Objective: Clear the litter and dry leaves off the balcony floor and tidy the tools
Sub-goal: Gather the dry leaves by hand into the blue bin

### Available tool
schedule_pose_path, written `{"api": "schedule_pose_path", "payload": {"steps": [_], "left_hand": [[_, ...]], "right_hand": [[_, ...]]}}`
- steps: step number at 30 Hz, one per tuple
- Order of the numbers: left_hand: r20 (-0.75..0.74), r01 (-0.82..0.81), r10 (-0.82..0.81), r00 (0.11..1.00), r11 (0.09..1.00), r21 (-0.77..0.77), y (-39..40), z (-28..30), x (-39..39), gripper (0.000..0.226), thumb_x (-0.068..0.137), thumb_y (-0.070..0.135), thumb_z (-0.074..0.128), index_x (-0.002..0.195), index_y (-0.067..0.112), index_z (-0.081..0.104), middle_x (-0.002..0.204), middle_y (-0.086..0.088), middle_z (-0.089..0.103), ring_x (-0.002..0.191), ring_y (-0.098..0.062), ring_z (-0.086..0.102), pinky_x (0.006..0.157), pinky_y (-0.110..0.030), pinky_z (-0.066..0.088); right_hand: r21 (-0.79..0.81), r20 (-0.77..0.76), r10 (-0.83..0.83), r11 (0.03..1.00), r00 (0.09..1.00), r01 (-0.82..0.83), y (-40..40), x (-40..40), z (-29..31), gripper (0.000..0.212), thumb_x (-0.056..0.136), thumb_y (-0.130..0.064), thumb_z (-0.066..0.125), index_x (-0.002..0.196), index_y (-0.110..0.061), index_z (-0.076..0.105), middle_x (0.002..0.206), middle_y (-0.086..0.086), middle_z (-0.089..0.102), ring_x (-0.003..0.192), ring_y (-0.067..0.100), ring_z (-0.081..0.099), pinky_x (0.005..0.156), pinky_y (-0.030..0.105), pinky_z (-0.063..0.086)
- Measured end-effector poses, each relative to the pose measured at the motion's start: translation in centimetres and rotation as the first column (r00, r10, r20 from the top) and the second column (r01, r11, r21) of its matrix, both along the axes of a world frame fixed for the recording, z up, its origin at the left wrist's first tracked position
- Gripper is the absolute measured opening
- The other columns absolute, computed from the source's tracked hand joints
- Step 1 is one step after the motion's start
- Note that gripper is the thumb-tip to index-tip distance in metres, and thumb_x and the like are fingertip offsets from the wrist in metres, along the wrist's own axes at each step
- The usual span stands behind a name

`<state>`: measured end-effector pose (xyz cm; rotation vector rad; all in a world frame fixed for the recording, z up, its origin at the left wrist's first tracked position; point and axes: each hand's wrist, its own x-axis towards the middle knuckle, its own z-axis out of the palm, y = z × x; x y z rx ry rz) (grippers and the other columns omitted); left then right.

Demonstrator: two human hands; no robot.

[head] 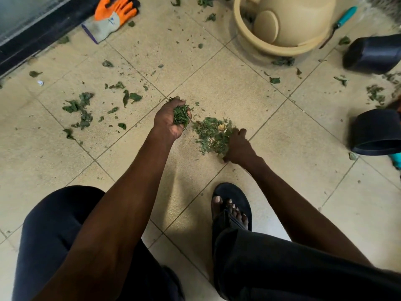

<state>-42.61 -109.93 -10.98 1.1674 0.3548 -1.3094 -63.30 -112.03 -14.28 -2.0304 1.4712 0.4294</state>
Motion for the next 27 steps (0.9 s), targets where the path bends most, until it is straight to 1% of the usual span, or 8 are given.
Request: {"api": "schedule_pose_path", "payload": {"steps": [3, 5, 7, 9, 13, 18, 23, 27], "left_hand": [[0.001, 0.017, -0.017, 1.000, 1.000, 0.007, -0.2, -0.1, -0.2, 0.022, 0.085, -0.006, 0.060, 0.074, 0.012, 0.055, 0.071, -0.004, 0.051, 0.061, -0.016, 0.049, 0.050, -0.024, 0.047], [0.001, 0.030, -0.031, 1.000, 1.000, 0.006, -0.2, -0.2, -0.3, 0.023, 0.086, -0.006, 0.059, 0.073, 0.013, 0.054, 0.068, -0.004, 0.051, 0.055, -0.016, 0.050, 0.049, -0.023, 0.047], [0.010, 0.046, -0.046, 0.999, 0.999, 0.009, -0.2, -0.2, -0.4, 0.024, 0.086, -0.005, 0.060, 0.071, 0.013, 0.054, 0.064, -0.003, 0.052, 0.048, -0.015, 0.051, 0.048, -0.022, 0.046], [0.018, 0.056, -0.056, 0.998, 0.998, 0.008, -0.1, -0.4, -0.3, 0.025, 0.086, -0.004, 0.060, 0.070, 0.014, 0.053, 0.062, -0.002, 0.053, 0.047, -0.015, 0.051, 0.048, -0.022, 0.047], [0.004, 0.042, -0.042, 0.999, 0.999, -0.005, 0.4, -0.7, 0.4, 0.024, 0.087, -0.004, 0.058, 0.070, 0.012, 0.053, 0.066, -0.004, 0.052, 0.056, -0.016, 0.050, 0.051, -0.023, 0.048], [0.012, 0.012, -0.012, 1.000, 1.000, 0.009, 0.7, -0.9, 1.2, 0.025, 0.087, -0.005, 0.057, 0.069, 0.012, 0.052, 0.066, -0.004, 0.051, 0.058, -0.016, 0.049, 0.052, -0.023, 0.047], [0.025, -0.011, 0.011, 1.000, 0.999, 0.034, 1.3, -1.1, 2.1, 0.021, 0.087, -0.004, 0.059, 0.073, 0.011, 0.054, 0.070, -0.005, 0.053, 0.062, -0.016, 0.052, 0.052, -0.024, 0.048], [0.022, -0.027, 0.027, 0.999, 0.999, 0.030, 1.7, -1.3, 2.8, 0.022, 0.089, -0.003, 0.057, 0.073, 0.010, 0.051, 0.071, -0.006, 0.050, 0.063, -0.016, 0.049, 0.053, -0.022, 0.047]], "right_hand": [[-0.044, 0.136, -0.031, 0.998, 0.990, 0.037, -0.4, 2.0, -0.7, 0.080, 0.073, -0.005, 0.081, 0.139, 0.002, 0.034, 0.138, 0.023, 0.032, 0.109, 0.040, 0.058, 0.078, 0.034, 0.045], [-0.039, 0.241, -0.075, 0.995, 0.968, 0.087, -0.8, 2.5, -1.1, 0.077, 0.074, -0.010, 0.080, 0.139, -0.002, 0.040, 0.135, 0.020, 0.039, 0.112, 0.034, 0.055, 0.082, 0.030, 0.044], [-0.056, 0.323, -0.132, 0.986, 0.937, 0.158, -1.3, 2.1, -0.9, 0.084, 0.072, -0.017, 0.085, 0.142, -0.005, 0.040, 0.136, 0.017, 0.038, 0.117, 0.030, 0.050, 0.084, 0.027, 0.042], [-0.044, 0.327, -0.169, 0.980, 0.930, 0.193, -2.2, 1.1, -0.8, 0.106, 0.066, -0.028, 0.089, 0.149, -0.008, 0.027, 0.146, 0.018, 0.025, 0.130, 0.032, 0.036, 0.097, 0.035, 0.043], [0.014, 0.108, 0.049, 0.999, 0.993, -0.051, -4.2, 0.7, -0.2, 0.139, 0.058, -0.041, 0.092, 0.156, -0.019, -0.004, 0.158, 0.019, -0.007, 0.143, 0.040, 0.000, 0.111, 0.056, 0.026], [0.073, 0.087, 0.305, 0.948, 0.948, -0.311, -5.3, 5.0, 0.0, 0.144, 0.055, -0.037, 0.093, 0.155, -0.028, -0.011, 0.160, 0.015, -0.013, 0.144, 0.040, -0.007, 0.111, 0.062, 0.024], [-0.007, 0.040, 0.595, 0.803, 0.802, -0.596, -3.7, 7.1, -0.4, 0.118, 0.062, -0.034, 0.089, 0.153, -0.040, 0.014, 0.158, 0.015, 0.004, 0.141, 0.039, 0.008, 0.104, 0.057, 0.035], [-0.197, 0.032, 0.720, 0.684, 0.693, -0.702, -2.1, 6.0, -0.8, 0.070, 0.085, -0.016, 0.067, 0.146, -0.033, 0.039, 0.151, 0.019, 0.022, 0.131, 0.036, 0.028, 0.097, 0.046, 0.045]]}}
